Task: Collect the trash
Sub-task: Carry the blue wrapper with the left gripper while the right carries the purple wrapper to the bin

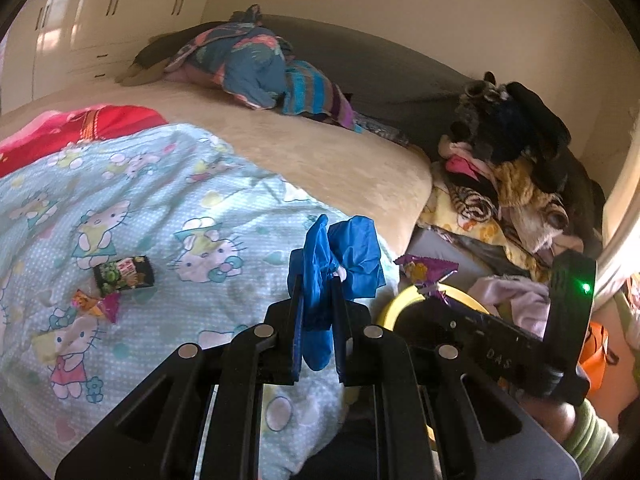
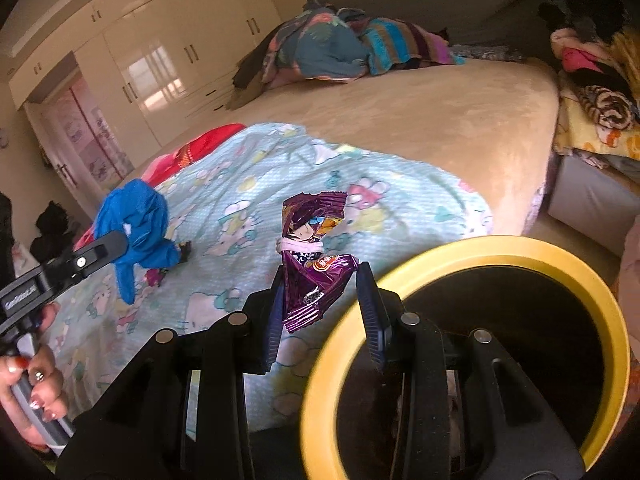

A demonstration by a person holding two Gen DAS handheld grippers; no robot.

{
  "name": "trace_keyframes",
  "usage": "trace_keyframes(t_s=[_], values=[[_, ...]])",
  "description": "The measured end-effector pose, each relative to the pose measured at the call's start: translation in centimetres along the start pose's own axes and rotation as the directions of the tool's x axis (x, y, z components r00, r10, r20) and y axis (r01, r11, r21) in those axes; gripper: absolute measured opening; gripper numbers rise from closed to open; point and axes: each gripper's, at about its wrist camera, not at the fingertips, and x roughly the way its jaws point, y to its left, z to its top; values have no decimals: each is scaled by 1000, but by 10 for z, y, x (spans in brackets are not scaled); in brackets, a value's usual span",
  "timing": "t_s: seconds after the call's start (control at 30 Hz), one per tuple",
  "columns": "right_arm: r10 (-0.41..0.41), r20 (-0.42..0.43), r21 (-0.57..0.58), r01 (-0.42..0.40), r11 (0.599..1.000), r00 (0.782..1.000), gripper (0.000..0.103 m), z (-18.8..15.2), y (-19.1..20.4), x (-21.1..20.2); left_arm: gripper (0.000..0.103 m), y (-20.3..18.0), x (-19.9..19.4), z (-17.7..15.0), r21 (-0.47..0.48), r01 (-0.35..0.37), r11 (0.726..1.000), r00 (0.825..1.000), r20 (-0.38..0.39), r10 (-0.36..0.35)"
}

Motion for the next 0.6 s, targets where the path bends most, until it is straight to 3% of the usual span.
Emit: trace_keyframes(t_s=[0.6], values=[[-97,4,84,96,992,995,28,-4,-60,-25,12,-51,0,-18,119,65,991,998,-32,-61]])
